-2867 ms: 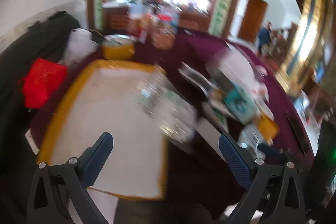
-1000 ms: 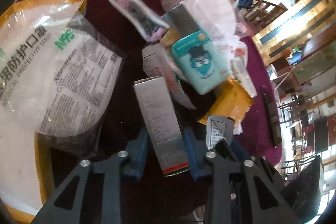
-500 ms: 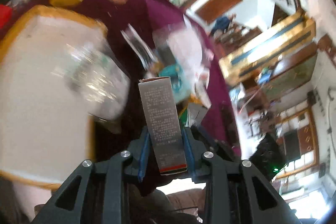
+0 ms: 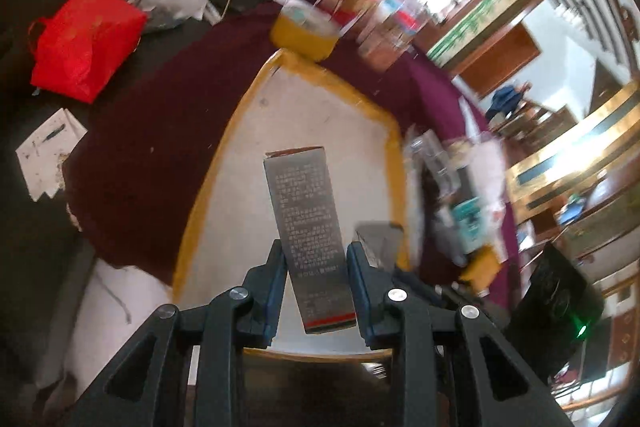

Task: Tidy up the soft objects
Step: 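Carry both items over the yellow-rimmed tray and open both tools to drop them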

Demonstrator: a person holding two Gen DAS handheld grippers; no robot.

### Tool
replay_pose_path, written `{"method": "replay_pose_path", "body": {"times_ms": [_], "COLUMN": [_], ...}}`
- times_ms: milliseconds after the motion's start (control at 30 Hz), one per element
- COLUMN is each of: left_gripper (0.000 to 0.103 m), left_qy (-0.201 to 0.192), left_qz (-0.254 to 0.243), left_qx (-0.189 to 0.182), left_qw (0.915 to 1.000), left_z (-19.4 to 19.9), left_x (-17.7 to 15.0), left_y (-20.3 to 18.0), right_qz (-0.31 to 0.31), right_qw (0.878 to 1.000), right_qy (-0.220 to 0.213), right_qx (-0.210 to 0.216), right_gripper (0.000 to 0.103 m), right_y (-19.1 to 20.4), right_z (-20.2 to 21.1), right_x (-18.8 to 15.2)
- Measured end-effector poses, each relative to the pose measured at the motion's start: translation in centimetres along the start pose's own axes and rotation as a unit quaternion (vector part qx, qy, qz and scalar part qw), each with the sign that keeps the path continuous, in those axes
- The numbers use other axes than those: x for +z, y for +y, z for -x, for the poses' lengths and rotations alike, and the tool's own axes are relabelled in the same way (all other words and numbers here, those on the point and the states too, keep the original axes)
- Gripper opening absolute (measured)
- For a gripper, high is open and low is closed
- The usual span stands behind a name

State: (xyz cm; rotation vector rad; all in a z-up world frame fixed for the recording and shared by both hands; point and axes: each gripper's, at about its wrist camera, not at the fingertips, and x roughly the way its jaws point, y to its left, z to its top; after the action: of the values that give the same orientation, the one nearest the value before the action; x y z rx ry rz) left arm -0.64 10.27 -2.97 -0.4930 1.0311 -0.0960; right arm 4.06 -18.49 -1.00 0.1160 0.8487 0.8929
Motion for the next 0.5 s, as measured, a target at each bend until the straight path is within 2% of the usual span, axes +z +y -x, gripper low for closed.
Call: {"method": "replay_pose_path", "body": {"times_ms": [67,167,333,400,433,500], "left_gripper": [0.031,0.032,0.034,0.045,0.050,0.056], "left_qy": [0.021,0.045,0.061,0.070,0.073,0.063], "left_qz": [-0.019,-0.047,-0.091,-0.093,-0.090,-0.101], "left_qx": [0.034,0.056,0.091,0.084,0.074,0.055], "left_qw": [0.9990,0.9963,0.9898,0.9896,0.9906,0.9914], "left_z": [-1.4,-2.7,-4.6,-5.2,-5.3,-4.7], "left_x": [-0.1,0.1,0.7,0.8,0.8,0.7], "left_y": [0.1,0.3,-0.4,-0.1,0.1,0.4], "right_qz": [-0.005,-0.010,0.022,0.021,0.018,0.017], "right_qw": [0.999,0.996,0.990,0.988,0.988,0.988], "right_qy": [0.034,0.064,0.064,0.069,0.068,0.067], "right_qx": [-0.029,-0.061,-0.120,-0.139,-0.138,-0.140], "right_gripper": [0.011,0.013,0.021,0.025,0.032,0.036], "right_y": [0.5,0.8,2.1,1.7,1.5,1.3], "right_z": [-2.5,-4.8,-6.0,-6.7,-6.8,-7.0], "right_x": [0.4,0.5,0.1,0.1,0.2,0.2]}}
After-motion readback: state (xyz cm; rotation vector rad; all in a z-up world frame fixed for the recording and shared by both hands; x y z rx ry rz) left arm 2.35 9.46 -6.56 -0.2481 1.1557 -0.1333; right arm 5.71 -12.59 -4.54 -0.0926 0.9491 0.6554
